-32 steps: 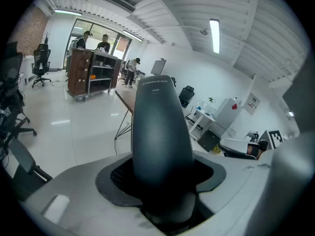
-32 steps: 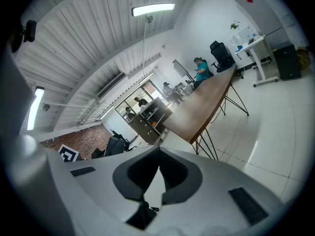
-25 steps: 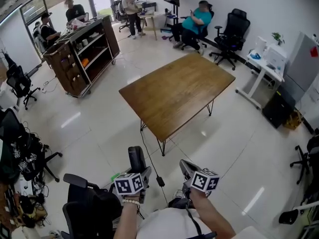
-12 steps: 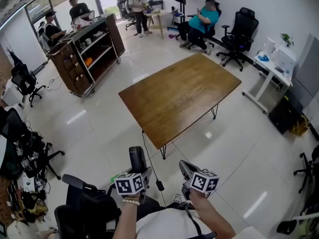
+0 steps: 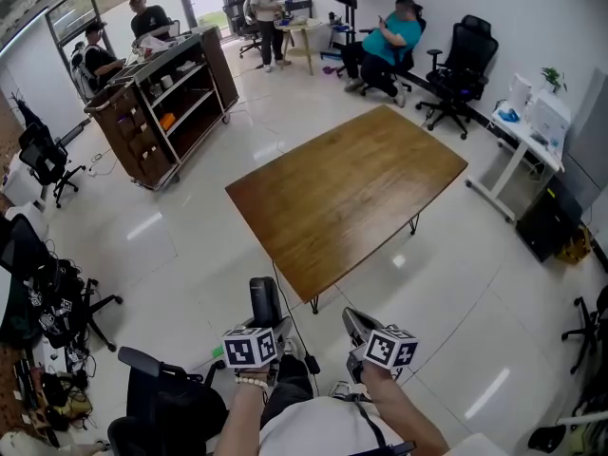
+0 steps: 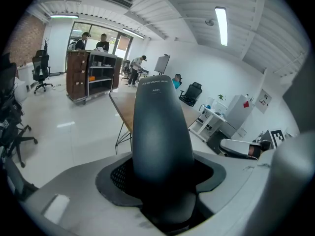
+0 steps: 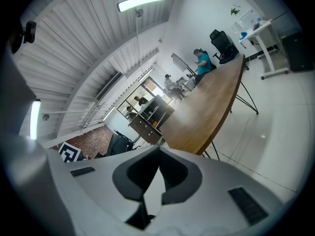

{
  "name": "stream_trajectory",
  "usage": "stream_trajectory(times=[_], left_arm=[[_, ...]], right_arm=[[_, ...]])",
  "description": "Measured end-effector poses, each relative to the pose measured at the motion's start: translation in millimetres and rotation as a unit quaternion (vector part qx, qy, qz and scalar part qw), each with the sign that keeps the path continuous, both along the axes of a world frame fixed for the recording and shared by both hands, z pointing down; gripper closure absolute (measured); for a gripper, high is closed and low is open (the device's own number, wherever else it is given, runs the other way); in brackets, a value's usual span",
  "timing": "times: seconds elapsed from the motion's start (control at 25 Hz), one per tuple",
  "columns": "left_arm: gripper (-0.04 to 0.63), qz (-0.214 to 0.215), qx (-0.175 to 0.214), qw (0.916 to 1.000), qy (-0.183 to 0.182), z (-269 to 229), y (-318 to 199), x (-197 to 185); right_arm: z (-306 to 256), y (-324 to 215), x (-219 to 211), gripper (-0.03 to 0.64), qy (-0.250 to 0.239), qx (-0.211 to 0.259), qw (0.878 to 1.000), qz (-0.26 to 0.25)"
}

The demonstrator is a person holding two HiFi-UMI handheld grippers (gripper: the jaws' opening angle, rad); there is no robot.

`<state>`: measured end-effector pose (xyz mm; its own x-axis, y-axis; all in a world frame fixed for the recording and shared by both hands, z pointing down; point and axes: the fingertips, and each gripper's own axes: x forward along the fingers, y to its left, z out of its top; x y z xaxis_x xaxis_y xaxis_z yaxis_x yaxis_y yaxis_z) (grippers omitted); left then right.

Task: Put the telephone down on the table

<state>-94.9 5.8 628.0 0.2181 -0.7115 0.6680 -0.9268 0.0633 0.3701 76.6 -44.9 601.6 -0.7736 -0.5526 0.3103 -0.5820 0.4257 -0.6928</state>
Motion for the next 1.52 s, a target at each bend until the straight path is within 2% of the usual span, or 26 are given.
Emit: stream_trajectory(times=[0.44,0.84,1.24,1.52], left_arm=[[0.301,0.034,-0.012,0.9992,0.016,7,-96,-47],[0.301,0.077,-0.023,0.9964,0.029,14,-151,-72],[0.301,0.144,-0.029,0.9873,0.059,24,-177,-61],[0.301,0.166,-0.032,0.9834,0.067,27,-188,-57]], right_arm=[[-1,-73,-39,0.614,0.015,-0.008,0.999,0.042],[-8,-121,-72,0.612,0.042,-0.002,0.996,0.076],[-6,-136,-84,0.612,0.063,-0.008,0.991,0.122],[-8,-135,-77,0.612,0.077,-0.005,0.986,0.148]])
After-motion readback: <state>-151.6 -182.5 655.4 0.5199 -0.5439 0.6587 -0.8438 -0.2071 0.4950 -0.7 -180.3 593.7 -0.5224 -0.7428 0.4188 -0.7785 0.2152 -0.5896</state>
